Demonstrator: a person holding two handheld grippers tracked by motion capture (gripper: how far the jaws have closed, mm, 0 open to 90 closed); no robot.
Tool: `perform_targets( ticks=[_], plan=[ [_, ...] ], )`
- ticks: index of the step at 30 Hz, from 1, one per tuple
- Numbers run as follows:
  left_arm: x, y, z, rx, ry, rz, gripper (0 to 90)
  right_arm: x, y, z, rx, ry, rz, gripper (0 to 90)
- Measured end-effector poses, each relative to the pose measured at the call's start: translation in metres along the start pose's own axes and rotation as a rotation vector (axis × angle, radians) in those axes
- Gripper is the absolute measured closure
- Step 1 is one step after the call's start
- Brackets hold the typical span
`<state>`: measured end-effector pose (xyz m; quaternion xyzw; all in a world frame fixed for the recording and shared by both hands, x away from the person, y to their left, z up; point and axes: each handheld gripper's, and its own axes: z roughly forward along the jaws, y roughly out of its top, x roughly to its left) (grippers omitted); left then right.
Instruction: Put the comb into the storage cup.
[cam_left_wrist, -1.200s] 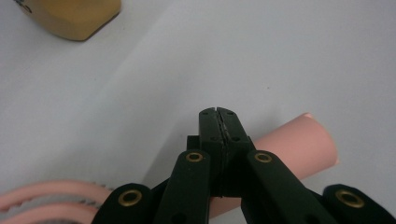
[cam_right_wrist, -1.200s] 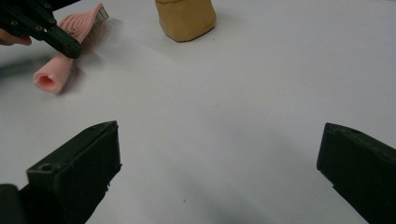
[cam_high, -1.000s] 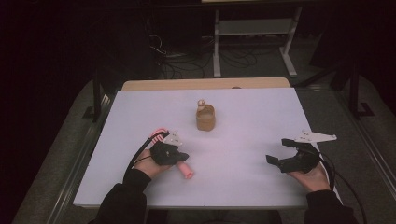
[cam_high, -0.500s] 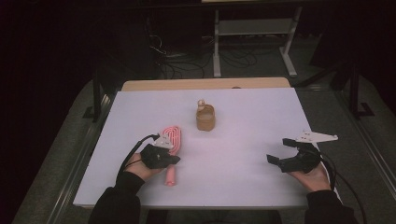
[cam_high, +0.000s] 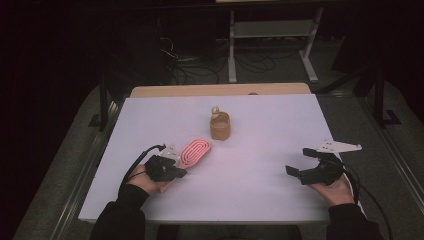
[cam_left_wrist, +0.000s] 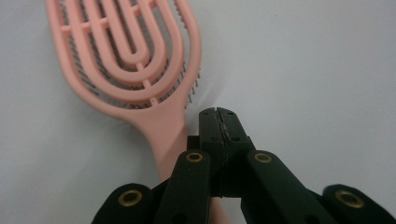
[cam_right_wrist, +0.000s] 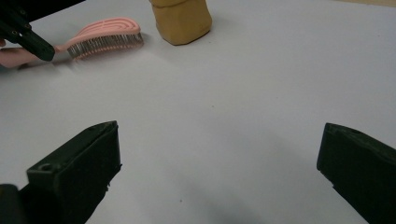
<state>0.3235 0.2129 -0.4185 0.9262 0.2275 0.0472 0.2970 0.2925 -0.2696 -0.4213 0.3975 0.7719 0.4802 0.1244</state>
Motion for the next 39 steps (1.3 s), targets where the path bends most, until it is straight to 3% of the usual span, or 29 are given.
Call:
perform_targets(
  ticks=[39],
  plan=[
    [0.011, -0.014, -0.009, 0.043, 0.033, -0.004, 90.0, 0.001, 0.001, -0.002, -0.011, -0.012, -0.01, 0.0]
  ],
)
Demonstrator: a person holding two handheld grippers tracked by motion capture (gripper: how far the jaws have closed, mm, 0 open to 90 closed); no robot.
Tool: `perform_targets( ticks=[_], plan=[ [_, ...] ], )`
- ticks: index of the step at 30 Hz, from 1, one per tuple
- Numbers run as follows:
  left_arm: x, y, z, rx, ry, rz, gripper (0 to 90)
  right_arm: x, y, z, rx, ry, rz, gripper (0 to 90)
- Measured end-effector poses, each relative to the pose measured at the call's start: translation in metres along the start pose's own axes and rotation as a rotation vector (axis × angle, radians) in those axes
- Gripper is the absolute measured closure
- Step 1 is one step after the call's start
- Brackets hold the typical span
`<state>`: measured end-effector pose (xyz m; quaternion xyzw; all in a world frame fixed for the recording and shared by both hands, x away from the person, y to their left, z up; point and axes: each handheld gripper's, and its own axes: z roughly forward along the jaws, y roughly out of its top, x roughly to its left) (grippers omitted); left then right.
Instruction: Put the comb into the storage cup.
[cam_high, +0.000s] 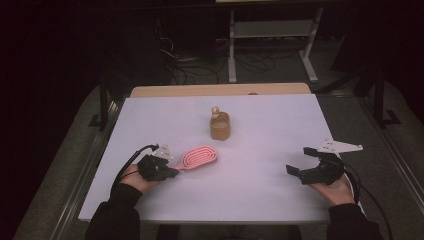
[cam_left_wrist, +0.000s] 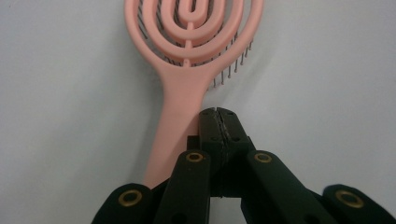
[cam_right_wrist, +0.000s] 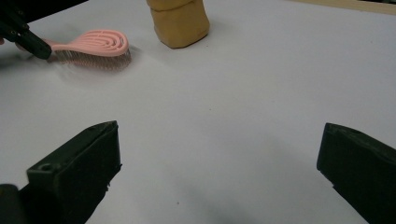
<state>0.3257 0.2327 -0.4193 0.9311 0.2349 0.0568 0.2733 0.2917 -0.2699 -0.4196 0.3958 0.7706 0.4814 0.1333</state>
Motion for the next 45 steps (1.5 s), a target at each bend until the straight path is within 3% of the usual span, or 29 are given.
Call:
perform_targets(
  ticks=[8, 13, 27, 35, 40, 45],
  plan=[
    [0.003, -0.001, -0.011, -0.03, -0.024, -0.01, 90.0, 0.0, 0.0, 0.001, 0.003, -0.003, -0.005, 0.0],
    [0.002, 0.002, -0.016, -0.047, -0.034, 0.004, 89.3, 0.0, 0.001, 0.001, 0.0, -0.005, -0.009, 0.0],
    [0.005, 0.007, -0.038, -0.091, -0.004, 0.029, 88.4, 0.0, 0.001, 0.001, 0.002, -0.004, -0.011, 0.0],
    [0.012, 0.015, -0.044, -0.086, 0.002, 0.05, 87.7, 0.0, 0.0, 0.001, 0.012, -0.015, -0.009, 0.0],
    [0.013, 0.018, -0.045, -0.063, 0.008, 0.059, 82.7, -0.001, -0.001, 0.001, 0.008, -0.021, -0.002, 0.0],
    [0.014, 0.02, -0.039, -0.039, -0.01, 0.056, 68.5, -0.001, -0.001, 0.001, 0.008, -0.023, -0.005, 0.0]
  ],
)
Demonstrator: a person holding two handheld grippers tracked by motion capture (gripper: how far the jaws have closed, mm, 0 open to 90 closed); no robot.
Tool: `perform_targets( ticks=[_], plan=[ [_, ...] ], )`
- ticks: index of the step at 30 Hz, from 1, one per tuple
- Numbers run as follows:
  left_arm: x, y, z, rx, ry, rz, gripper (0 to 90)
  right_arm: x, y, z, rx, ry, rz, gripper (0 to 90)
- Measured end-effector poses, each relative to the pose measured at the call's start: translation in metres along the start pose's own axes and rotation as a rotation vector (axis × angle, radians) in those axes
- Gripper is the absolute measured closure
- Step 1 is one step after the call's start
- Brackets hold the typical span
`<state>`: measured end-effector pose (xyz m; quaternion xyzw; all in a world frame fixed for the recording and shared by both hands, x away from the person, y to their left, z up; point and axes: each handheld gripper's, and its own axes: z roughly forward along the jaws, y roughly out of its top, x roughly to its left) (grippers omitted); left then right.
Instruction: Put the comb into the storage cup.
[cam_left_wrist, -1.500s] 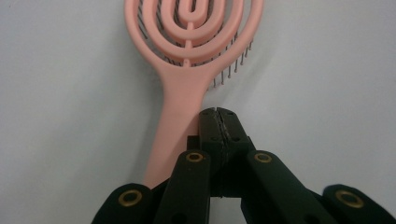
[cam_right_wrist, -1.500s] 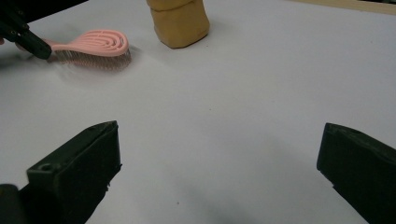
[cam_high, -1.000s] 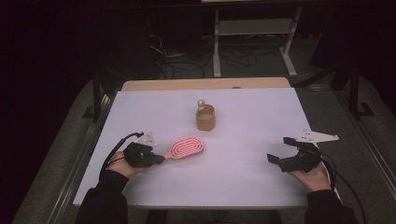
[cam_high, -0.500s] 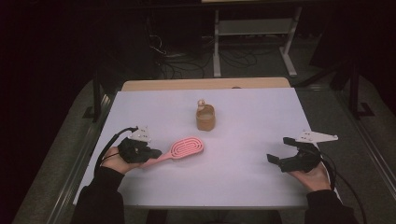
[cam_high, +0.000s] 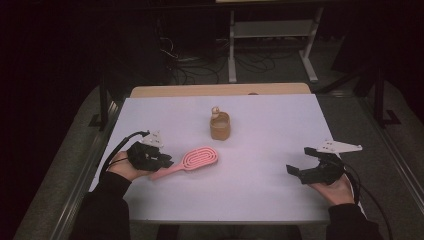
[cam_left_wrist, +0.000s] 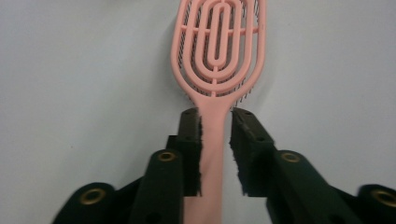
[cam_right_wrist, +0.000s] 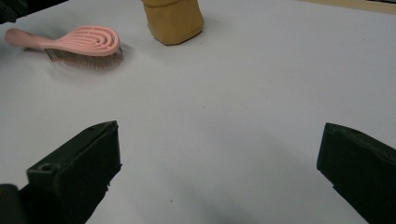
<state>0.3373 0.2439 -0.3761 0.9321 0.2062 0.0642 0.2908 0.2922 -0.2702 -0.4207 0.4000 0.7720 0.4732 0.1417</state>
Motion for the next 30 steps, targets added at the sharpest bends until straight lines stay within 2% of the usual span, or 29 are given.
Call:
perform_targets(
  ticks=[4, 8, 18, 22, 30],
  plan=[
    [0.0, 0.001, 0.005, 0.023, -0.054, -0.005, 57.1, 0.0, 0.0, -0.001, -0.003, -0.001, 0.0, 0.0],
    [-0.001, 0.003, 0.01, 0.041, -0.065, 0.0, 40.5, 0.0, 0.0, -0.001, -0.004, 0.0, 0.002, 0.0],
    [0.001, 0.0, 0.018, 0.049, -0.09, 0.01, 25.4, 0.0, 0.0, -0.001, -0.003, 0.002, 0.002, 0.0],
    [0.0, 0.0, 0.025, 0.075, -0.098, 0.024, 19.6, 0.0, 0.0, -0.001, 0.0, 0.002, 0.001, 0.0],
    [0.002, 0.002, 0.039, 0.109, -0.115, 0.019, 11.9, 0.0, 0.0, 0.0, 0.002, 0.003, -0.001, 0.0]
  ],
)
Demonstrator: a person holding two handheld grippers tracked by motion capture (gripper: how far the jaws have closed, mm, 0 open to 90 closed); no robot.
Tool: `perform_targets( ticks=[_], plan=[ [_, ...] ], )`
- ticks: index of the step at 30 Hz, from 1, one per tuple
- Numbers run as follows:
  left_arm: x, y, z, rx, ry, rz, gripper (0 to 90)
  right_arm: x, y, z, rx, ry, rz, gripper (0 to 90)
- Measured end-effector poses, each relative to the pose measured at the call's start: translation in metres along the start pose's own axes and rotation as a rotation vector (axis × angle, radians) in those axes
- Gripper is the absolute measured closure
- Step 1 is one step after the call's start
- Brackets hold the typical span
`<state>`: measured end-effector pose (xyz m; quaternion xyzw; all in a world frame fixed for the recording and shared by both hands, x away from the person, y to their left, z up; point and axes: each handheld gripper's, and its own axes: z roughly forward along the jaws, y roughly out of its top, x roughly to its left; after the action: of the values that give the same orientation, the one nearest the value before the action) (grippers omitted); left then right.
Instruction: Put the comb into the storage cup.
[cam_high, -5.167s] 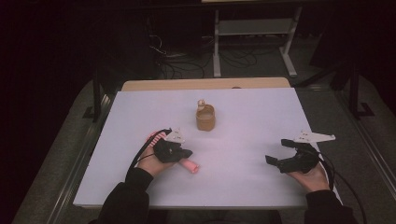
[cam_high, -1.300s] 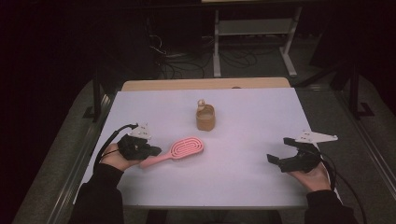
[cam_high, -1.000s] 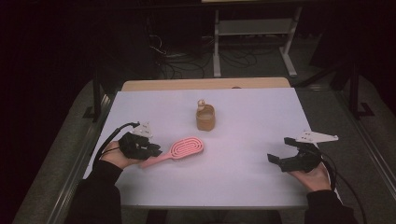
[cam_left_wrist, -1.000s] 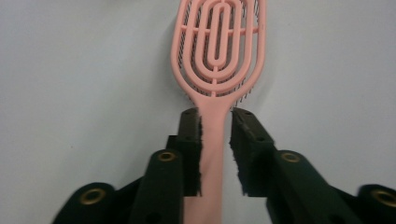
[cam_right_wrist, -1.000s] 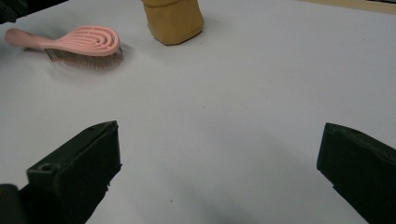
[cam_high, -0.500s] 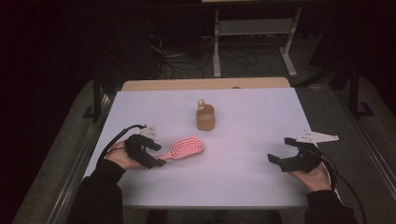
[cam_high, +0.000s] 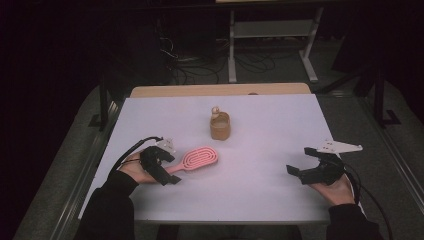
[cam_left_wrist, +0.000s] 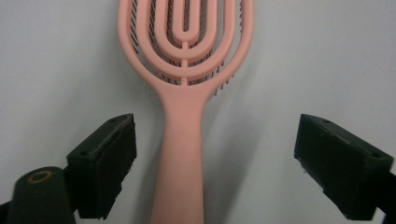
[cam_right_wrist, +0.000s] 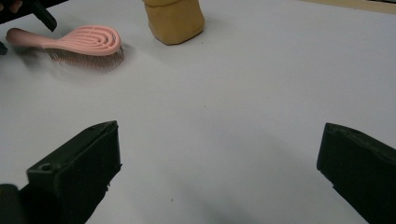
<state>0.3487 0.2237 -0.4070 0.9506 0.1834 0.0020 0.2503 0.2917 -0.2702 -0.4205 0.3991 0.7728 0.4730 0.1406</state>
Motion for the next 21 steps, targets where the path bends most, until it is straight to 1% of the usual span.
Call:
perform_targets(
  ticks=[2, 7, 9, 11, 13, 17, 21],
  plan=[
    [0.001, 0.001, 0.003, 0.001, 0.004, 0.003, 10.7, 0.0, 0.0, 0.0, 0.0, 0.001, -0.001, 0.0],
    [0.004, 0.003, 0.01, 0.021, 0.012, 0.011, 11.1, 0.0, 0.0, 0.0, 0.0, 0.001, -0.003, 0.0],
    [0.005, 0.003, 0.013, 0.024, 0.003, 0.007, 14.1, 0.0, 0.0, 0.0, 0.001, 0.0, -0.003, 0.0],
    [0.006, 0.003, 0.015, 0.035, 0.002, 0.01, 14.9, 0.0, 0.0, 0.0, 0.001, 0.001, -0.003, 0.0],
    [0.008, 0.003, 0.016, 0.028, 0.003, 0.001, 17.1, 0.0, 0.0, 0.0, 0.001, 0.001, -0.004, 0.0],
    [0.01, 0.003, 0.015, 0.011, -0.001, -0.002, 22.9, 0.0, 0.0, 0.0, 0.001, 0.002, -0.005, 0.0],
    [0.012, 0.003, 0.016, 0.006, -0.004, -0.001, 29.1, 0.0, 0.0, 0.0, 0.002, 0.001, -0.004, 0.0]
  ],
)
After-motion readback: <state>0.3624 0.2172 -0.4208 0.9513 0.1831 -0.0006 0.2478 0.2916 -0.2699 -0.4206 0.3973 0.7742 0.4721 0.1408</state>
